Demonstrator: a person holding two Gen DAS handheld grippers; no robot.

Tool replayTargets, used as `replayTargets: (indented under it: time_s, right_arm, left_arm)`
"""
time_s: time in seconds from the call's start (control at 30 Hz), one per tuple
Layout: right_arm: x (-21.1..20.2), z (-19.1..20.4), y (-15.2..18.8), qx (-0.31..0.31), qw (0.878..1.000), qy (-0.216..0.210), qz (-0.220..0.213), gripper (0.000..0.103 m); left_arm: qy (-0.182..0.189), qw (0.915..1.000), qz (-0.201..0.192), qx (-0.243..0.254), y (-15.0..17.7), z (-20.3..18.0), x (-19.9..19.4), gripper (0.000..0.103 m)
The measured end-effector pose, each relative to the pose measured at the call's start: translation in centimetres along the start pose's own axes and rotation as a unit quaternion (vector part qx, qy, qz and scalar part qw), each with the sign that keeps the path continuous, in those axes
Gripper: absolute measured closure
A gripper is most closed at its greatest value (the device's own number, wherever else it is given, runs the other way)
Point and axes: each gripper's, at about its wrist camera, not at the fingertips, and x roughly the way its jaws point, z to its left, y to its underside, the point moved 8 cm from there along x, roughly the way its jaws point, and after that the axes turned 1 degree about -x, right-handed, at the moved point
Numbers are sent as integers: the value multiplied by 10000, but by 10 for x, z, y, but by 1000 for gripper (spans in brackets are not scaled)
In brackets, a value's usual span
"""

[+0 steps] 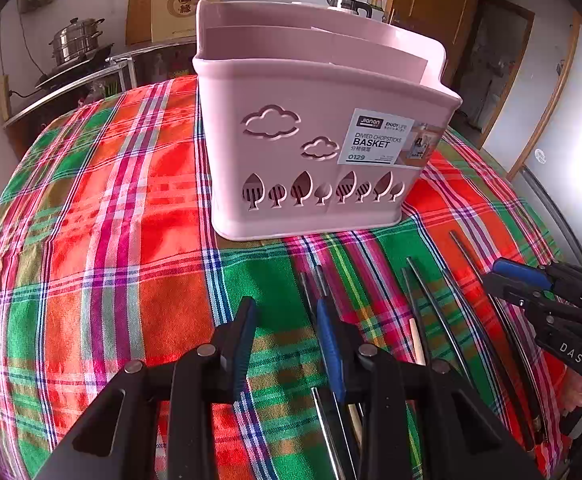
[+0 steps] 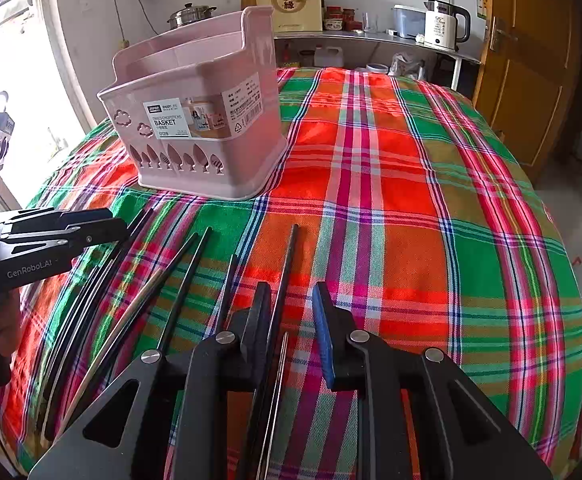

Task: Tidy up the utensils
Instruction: 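Lower the right tool onto a dark chopstick and close it while the left tool grasps another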

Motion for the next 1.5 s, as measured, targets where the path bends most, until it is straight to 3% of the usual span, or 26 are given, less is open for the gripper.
replayTargets:
  time_s: [0.2,0.33,0.5,0.7,1.0,1.5]
  right_arm:
    - [9,-1,-2,5,10000,13,69,81]
    - [11,-1,-5,-31,9999,51,82,82]
    - [15,0,-9,-41,9999,94,139,88]
    - [20,3,-13,-114,9996,112,215,96]
    - [18,6,-15,-143,9997,9,217,98]
    - [-33,20,-38,-126,9986,-335,-382,98]
  left_arm:
    - [-114,9998,101,100,-1,-1,7,71]
    - [-449,9983,146,336,-2,-8,9,73]
    - [-494,9977,194,425,-4,-13,9,95]
    - [-488,9975,219,469,-4,-14,9,96]
    - [-595,9971,219,420,-3,11,5,99]
    - [-19,9995,-257,164,-23,18,-50,99]
